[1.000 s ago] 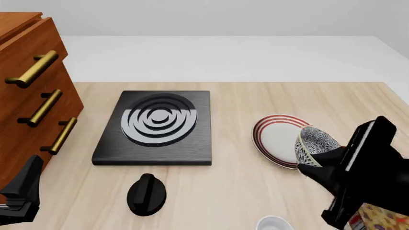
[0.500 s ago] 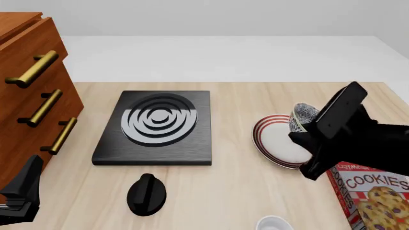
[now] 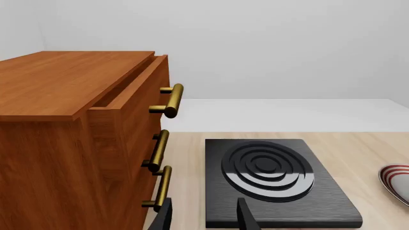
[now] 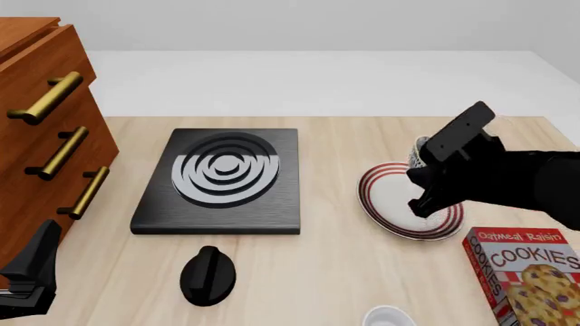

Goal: Pick the akita bowl on the ramekin and place it on the plate.

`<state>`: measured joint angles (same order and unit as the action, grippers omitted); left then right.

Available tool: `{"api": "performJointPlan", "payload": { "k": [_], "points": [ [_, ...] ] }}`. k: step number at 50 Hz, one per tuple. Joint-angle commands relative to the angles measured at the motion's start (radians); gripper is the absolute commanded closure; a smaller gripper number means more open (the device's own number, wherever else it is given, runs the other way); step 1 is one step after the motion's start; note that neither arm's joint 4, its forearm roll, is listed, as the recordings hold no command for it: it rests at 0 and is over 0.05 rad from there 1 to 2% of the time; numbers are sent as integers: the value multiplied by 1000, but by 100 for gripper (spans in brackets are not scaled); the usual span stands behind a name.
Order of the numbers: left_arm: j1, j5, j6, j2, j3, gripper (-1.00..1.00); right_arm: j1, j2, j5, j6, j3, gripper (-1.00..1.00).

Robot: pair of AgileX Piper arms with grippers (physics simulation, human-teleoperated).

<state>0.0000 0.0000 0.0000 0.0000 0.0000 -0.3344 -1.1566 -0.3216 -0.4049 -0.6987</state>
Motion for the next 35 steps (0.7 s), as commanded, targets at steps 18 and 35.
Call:
{"api": "performJointPlan", "payload": {
  "k": [18, 35],
  "points": [
    [0, 0, 0, 0, 0, -100, 83, -280, 105, 5, -128, 100],
    [0, 0, 0, 0, 0, -100, 109, -407, 154, 7, -169, 100]
  ]
}}
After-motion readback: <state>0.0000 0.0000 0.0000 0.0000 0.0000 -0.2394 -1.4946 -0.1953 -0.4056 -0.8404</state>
